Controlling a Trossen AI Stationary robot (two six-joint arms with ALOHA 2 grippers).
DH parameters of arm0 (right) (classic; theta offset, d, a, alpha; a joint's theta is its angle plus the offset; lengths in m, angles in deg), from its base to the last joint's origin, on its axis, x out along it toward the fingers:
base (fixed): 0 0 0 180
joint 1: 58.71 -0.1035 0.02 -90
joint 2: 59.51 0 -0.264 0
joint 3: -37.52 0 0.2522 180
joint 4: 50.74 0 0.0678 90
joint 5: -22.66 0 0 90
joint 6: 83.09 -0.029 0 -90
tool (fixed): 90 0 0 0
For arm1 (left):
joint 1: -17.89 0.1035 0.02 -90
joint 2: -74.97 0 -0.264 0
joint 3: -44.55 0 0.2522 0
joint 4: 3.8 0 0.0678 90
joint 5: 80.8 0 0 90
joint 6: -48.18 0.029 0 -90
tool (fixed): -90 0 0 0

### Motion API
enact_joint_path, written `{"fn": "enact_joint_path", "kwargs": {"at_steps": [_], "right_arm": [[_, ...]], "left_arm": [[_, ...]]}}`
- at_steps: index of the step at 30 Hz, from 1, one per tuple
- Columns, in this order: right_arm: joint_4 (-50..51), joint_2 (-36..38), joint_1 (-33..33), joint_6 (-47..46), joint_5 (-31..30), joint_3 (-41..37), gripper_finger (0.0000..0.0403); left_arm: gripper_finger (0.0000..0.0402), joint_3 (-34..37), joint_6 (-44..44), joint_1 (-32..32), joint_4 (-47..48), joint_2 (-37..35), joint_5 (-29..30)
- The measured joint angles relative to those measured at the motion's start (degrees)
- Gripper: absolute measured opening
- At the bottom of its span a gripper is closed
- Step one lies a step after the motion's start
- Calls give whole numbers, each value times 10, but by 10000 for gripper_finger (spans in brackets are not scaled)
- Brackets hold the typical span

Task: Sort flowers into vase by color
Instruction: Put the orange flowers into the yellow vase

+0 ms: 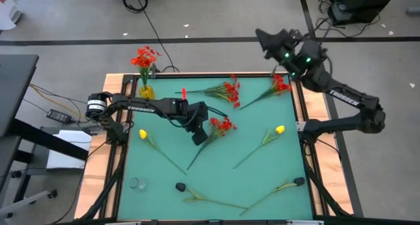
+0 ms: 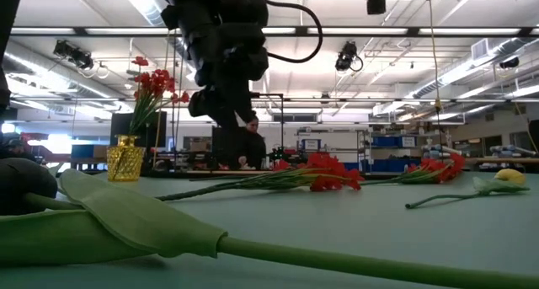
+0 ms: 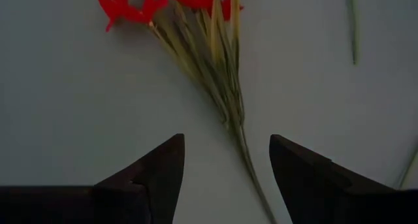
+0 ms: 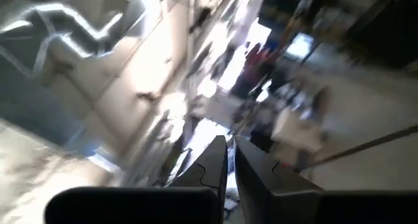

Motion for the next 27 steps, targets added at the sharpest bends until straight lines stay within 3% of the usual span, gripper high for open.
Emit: {"fn": "enact_joint_path", "kwargs": {"at_steps": [3,7,11,14,16,21,27], "right_arm": [[3,8,21,10,93,17,31],[65,18,18,39,120,18,13],[248,20,6,98,51,16,8],[397,7,-10,94,-36,10,15],[474,-6,-11,78,-59,-5,17],[567,-34,13,-6,-20,-59,17],[548,-81,49,-48,38,-123,34]], "left_arm": [[228,0,4,0,7,0,0],[228,0,4,0,12,0,1],[228,0,-2,0,6,0,9],[228,0,-11,4,6,-8,11],[228,0,-11,7,5,-19,21],[228,0,-8,16,6,-48,50],[228,0,23,31,11,-76,52]]}}
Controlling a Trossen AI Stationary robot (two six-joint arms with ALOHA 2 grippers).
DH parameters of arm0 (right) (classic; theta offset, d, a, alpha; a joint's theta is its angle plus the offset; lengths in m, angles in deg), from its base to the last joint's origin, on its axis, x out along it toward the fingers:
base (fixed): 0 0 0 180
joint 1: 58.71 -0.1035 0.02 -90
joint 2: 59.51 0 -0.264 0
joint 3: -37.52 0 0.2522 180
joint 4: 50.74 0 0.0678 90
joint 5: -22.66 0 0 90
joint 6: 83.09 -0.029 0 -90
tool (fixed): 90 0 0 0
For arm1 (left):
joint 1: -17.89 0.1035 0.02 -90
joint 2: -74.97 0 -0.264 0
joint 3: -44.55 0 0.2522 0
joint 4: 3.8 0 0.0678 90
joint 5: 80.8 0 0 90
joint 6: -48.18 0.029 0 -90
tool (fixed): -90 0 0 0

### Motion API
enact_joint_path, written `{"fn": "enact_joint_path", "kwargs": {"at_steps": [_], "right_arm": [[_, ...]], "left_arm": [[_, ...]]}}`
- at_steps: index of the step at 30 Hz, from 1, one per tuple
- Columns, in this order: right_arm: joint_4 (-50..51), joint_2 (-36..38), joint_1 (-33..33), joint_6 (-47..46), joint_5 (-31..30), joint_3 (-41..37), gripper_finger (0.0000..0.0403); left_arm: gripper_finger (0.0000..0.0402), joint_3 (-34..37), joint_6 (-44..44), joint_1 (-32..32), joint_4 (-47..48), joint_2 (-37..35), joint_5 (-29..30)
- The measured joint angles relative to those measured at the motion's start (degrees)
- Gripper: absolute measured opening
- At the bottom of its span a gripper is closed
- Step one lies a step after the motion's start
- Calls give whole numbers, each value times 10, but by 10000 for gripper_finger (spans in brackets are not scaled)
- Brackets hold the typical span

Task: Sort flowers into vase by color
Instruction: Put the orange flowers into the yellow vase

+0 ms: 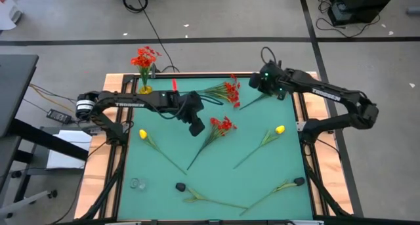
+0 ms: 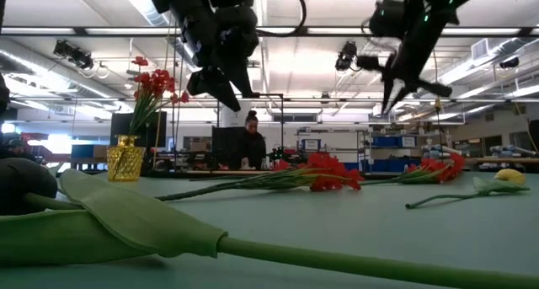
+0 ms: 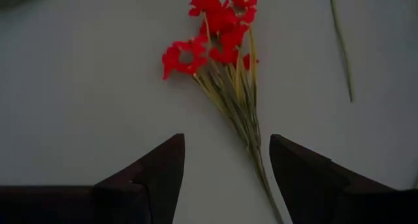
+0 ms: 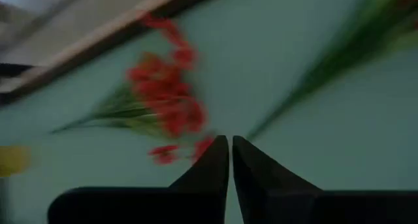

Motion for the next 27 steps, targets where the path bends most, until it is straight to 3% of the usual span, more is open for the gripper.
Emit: {"fn": "enact_joint_path", "kwargs": {"at_steps": [5,17,27], "right_arm": [[7,-53,25,-12,42,-15,72],[-1,-165,116,-67,82,-15,206],[-44,-224,157,-100,75,-15,211]], "left_arm": [[228,0,25,2,19,-5,0],[228,0,42,11,15,-6,14],[228,0,38,16,14,-6,17]]}}
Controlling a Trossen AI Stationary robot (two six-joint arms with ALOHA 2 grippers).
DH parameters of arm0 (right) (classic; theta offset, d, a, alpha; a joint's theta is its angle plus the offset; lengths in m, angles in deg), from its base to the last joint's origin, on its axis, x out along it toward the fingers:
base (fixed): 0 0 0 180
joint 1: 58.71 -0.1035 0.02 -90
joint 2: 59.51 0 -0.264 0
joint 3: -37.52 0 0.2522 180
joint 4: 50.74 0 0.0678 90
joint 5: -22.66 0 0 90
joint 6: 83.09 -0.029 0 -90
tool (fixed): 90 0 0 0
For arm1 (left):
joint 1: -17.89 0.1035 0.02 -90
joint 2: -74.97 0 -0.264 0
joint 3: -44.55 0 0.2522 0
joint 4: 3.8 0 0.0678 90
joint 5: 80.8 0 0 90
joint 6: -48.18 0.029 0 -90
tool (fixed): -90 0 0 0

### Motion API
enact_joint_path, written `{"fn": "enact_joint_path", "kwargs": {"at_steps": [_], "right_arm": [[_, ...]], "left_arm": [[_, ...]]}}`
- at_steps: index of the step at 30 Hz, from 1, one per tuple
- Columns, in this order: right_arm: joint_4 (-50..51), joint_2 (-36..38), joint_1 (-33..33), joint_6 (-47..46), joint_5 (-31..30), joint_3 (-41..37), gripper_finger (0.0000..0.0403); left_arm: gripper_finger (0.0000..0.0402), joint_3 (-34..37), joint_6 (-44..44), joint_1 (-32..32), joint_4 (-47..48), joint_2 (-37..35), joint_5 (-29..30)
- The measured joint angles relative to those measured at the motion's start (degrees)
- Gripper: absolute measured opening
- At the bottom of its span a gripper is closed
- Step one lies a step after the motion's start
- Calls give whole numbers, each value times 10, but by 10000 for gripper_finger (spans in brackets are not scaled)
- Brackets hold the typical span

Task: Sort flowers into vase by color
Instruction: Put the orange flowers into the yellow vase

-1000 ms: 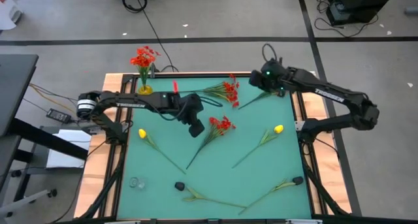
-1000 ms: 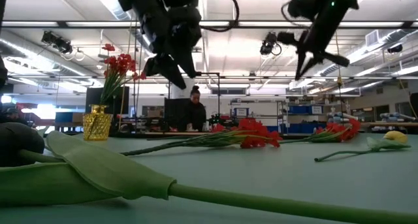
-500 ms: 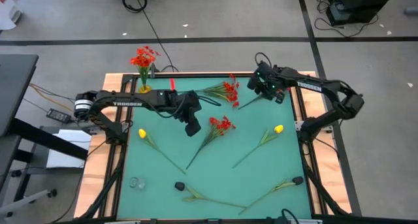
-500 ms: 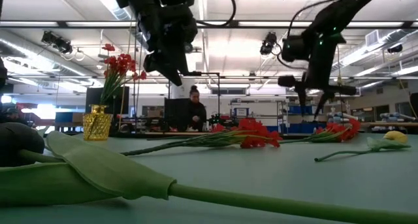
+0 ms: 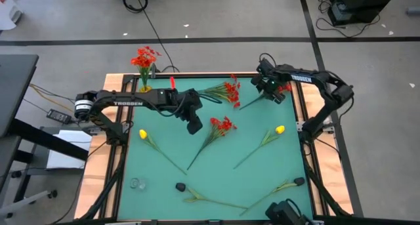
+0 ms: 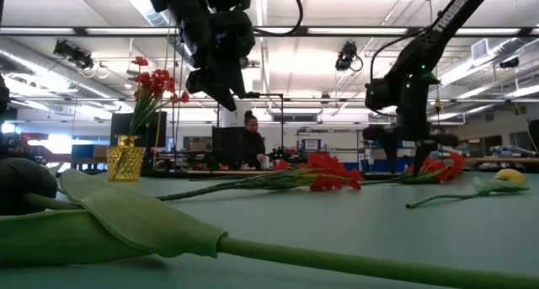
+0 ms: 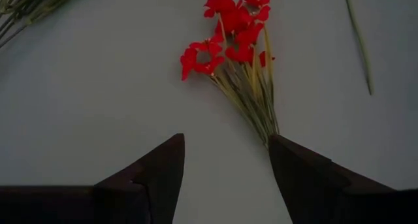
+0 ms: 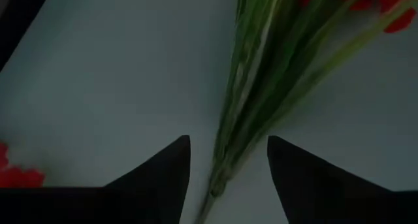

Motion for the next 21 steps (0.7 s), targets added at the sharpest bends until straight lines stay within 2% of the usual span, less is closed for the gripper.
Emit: {"fn": "enact_joint_path", "kwargs": {"at_steps": [4,8,13,17,21], "right_arm": [[-17,-23,10,2,0,0,195],[-16,-39,11,31,2,3,161],[-9,-42,11,87,-5,2,88],[-43,-25,6,162,-10,-1,25],[-57,11,-10,223,-6,0,16]], "left_arm": [[228,0,-1,9,0,0,8],[228,0,-16,24,-1,0,10],[228,0,-28,42,-1,0,10],[228,0,-37,52,-1,0,9],[228,0,-45,58,-6,0,8]]}}
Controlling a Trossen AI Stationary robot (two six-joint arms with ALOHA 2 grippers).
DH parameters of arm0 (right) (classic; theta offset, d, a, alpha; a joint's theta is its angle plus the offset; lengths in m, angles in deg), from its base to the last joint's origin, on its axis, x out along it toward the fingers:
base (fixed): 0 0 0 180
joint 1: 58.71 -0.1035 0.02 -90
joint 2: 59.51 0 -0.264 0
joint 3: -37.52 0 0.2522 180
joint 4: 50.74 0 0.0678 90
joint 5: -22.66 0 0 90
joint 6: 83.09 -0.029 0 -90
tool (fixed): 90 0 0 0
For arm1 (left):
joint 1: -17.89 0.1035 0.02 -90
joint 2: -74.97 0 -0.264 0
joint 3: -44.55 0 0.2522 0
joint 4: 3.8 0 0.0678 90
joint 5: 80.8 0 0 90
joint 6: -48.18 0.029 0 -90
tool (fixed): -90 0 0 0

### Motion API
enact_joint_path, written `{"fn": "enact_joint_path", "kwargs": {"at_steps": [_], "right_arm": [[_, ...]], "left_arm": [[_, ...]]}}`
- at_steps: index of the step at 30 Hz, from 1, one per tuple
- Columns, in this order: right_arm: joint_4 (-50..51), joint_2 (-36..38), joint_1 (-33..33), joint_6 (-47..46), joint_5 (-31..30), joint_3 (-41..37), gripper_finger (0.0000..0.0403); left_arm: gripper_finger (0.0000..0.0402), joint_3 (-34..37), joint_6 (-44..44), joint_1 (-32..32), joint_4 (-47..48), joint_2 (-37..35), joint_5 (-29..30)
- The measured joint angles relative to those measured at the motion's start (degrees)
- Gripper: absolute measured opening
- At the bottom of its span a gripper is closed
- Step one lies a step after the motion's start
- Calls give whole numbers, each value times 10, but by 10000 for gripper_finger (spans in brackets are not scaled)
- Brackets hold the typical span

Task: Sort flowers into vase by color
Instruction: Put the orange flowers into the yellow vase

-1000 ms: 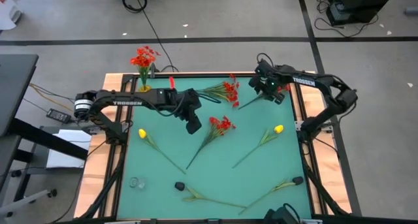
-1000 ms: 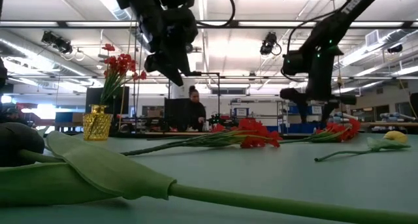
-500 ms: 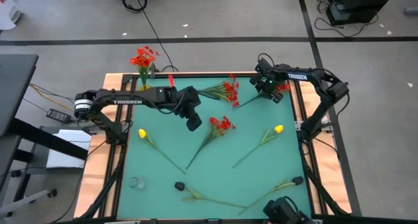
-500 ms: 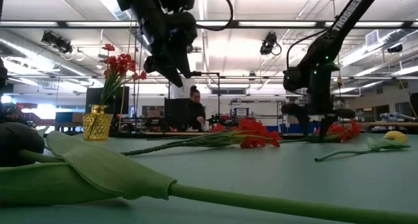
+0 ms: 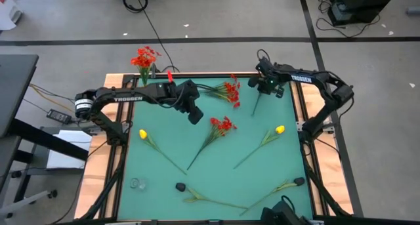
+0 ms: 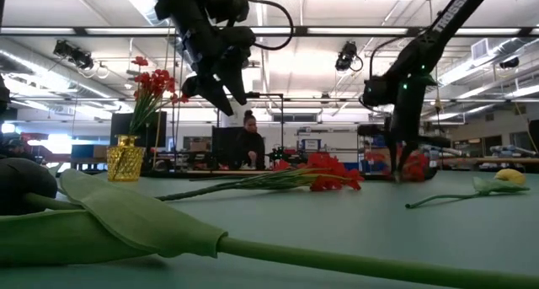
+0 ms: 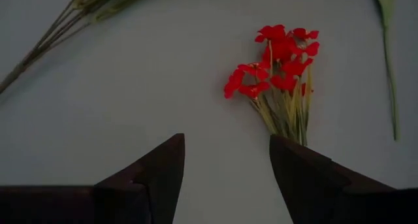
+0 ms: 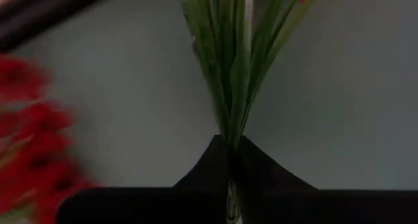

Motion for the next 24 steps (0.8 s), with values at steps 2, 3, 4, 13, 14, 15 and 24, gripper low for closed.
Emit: {"fn": "enact_joint_path", "kwargs": {"at_steps": [2,3,4,13,14,15,24], "right_arm": [[-15,20,-11,19,10,0,29],[-26,32,-16,33,18,0,34],[-44,44,-23,46,27,0,38],[-241,155,-128,171,101,0,19],[-264,165,-141,180,103,0,19],[-290,175,-155,189,104,0,19],[-440,234,-248,291,125,1,19]], "left_arm": [[228,0,0,0,-10,0,-1],[228,0,0,1,-17,0,-1],[228,0,0,0,-27,0,-1],[228,0,-6,0,-144,0,-33],[228,0,-12,0,-159,0,-33],[228,0,-21,0,-177,0,-34],[228,0,-29,-2,-372,0,-71]]}}
